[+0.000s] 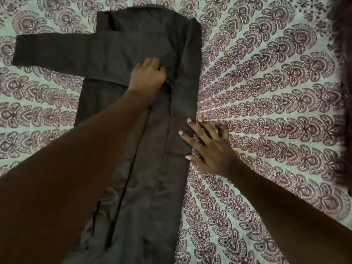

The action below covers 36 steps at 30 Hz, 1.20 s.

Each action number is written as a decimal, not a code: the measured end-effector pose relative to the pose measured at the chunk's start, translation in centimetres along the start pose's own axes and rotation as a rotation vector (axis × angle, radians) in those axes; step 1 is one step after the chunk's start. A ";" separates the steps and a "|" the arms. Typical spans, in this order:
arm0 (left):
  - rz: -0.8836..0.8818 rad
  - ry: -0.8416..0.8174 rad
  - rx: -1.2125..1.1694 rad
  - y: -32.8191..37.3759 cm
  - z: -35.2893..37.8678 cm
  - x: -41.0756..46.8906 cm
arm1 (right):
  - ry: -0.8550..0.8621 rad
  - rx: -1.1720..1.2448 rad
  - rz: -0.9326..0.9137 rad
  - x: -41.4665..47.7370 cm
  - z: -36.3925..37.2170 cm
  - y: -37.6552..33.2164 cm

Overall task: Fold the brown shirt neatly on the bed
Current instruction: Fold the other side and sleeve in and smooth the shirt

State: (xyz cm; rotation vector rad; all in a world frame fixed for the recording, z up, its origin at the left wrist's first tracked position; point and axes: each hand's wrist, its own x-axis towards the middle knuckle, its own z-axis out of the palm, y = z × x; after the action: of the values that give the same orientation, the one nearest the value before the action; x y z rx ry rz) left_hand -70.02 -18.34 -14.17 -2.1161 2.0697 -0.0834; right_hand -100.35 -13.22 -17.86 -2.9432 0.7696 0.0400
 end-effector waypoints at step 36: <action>-0.111 -0.124 -0.358 7.7 3.6 -10.0 | 0.006 0.047 0.087 28.2 -7.6 12.5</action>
State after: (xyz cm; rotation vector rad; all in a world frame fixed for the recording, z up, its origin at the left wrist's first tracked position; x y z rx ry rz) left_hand -77.32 -8.14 -18.10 -2.3647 2.0151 0.4236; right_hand -81.92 -38.56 -12.82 -2.8661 0.8860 0.0187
